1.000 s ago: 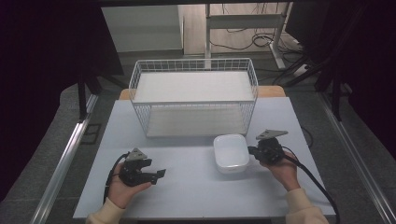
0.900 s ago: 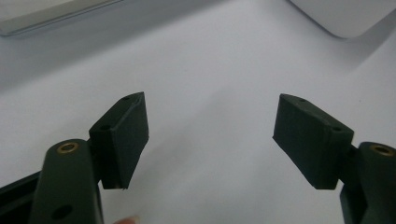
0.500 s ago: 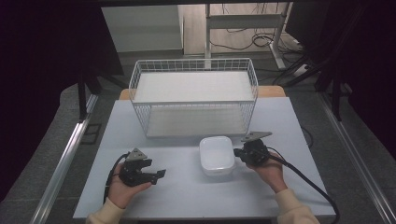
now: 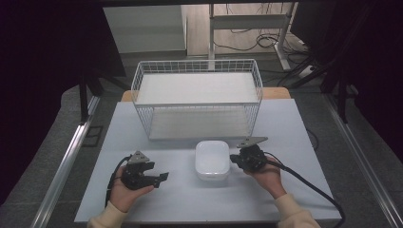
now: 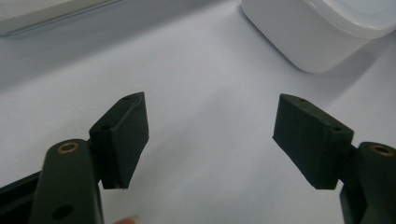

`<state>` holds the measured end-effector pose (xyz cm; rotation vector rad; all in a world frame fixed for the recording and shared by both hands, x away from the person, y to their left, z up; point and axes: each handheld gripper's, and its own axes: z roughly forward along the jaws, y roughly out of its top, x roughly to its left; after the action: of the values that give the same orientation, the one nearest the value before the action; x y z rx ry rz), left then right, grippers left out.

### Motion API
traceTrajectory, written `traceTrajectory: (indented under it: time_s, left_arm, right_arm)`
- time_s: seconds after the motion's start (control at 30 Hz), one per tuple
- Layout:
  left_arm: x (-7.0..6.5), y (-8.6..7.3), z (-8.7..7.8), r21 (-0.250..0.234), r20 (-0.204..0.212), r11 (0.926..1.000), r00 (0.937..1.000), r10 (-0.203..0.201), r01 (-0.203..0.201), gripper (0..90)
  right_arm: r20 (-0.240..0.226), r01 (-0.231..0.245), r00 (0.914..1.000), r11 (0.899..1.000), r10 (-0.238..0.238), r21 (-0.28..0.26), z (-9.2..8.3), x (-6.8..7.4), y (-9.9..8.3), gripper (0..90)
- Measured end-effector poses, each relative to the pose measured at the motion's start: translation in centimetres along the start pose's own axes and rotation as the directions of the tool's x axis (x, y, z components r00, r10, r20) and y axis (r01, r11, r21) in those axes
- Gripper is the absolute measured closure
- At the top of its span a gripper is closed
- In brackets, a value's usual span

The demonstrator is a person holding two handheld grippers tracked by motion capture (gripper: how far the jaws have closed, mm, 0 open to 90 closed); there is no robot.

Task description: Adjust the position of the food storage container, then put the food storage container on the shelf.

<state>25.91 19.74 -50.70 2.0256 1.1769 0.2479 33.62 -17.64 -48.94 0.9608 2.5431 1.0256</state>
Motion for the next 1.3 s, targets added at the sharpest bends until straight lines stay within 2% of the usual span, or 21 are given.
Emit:
traceTrajectory:
  time_s: [0.13, 0.23, 0.43, 0.57, 0.7, 0.73, 0.77, 0.83, 0.93, 1.07, 1.2, 1.3]
  left_arm:
    - [0.0, 0.0, 0.0, 0.000, 0.000, 1.0000, 1.0000, -0.001, 0.001, 26.4]
    - [0.1, 0.0, -0.1, -0.004, -0.001, 1.0000, 1.0000, -0.003, 0.003, 26.4]
    - [0.1, 0.1, -0.4, -0.018, 0.004, 0.9997, 0.9999, -0.016, 0.016, 26.4]
    - [0.2, 0.1, -0.3, -0.018, 0.006, 0.9996, 0.9998, -0.019, 0.019, 26.4]
    - [0.3, 0.1, -0.3, -0.017, 0.006, 0.9996, 0.9997, -0.022, 0.022, 26.4]
    - [0.3, 0.1, -0.3, -0.017, 0.005, 0.9996, 0.9997, -0.024, 0.024, 26.4]
    - [0.4, 0.1, -0.3, -0.019, 0.005, 0.9995, 0.9996, -0.027, 0.027, 26.4]
    - [0.4, 0.1, -0.4, -0.022, 0.004, 0.9994, 0.9996, -0.028, 0.028, 26.4]
    - [0.4, 0.1, -0.6, -0.032, 0.006, 0.9988, 0.9993, -0.038, 0.038, 26.3]
    - [0.3, 0.4, -1.1, -0.068, 0.001, 0.9960, 0.9983, -0.059, 0.059, 25.9]
    - [0.1, 0.9, -1.7, -0.097, 0.006, 0.9932, 0.9979, -0.064, 0.065, 25.5]
    - [0.0, 1.2, -1.9, -0.104, 0.025, 0.9915, 0.9968, -0.076, 0.078, 25.5]
  right_arm:
    - [-0.002, 0.006, 1.0000, 1.000, -0.006, -0.003, -0.1, 0.0, 0.0, 90.0]
    - [0.020, 0.009, 0.9998, 1.000, -0.009, -0.004, -0.4, -0.2, -0.1, 90.0]
    - [0.052, -0.038, 0.9978, 0.997, 0.041, -0.061, -3.0, -0.8, -0.3, 90.0]
    - [0.042, -0.079, 0.9956, 0.991, 0.084, -0.105, -4.6, -1.0, -0.9, 90.0]
    - [0.019, -0.109, 0.9935, 0.986, 0.112, -0.128, -5.2, -1.3, -1.4, 88.4]
    - [0.010, -0.121, 0.9923, 0.983, 0.123, -0.135, -5.3, -1.3, -1.5, 84.9]
    - [-0.012, -0.144, 0.9895, 0.979, 0.144, -0.146, -5.4, -1.5, -1.7, 72.2]
    - [-0.026, -0.166, 0.9861, 0.973, 0.164, -0.160, -5.3, -1.5, -1.9, 56.9]
    - [-0.042, -0.206, 0.9786, 0.961, 0.201, -0.184, -5.3, -1.4, -1.8, 42.4]
    - [-0.060, -0.239, 0.9708, 0.951, 0.232, -0.193, -5.4, -1.4, -1.7, 35.9]
    - [-0.069, -0.242, 0.9701, 0.952, 0.232, -0.190, -5.5, -1.4, -1.7, 31.4]
    - [-0.089, -0.247, 0.9683, 0.949, 0.233, -0.194, -5.6, -1.5, -1.5, 30.6]
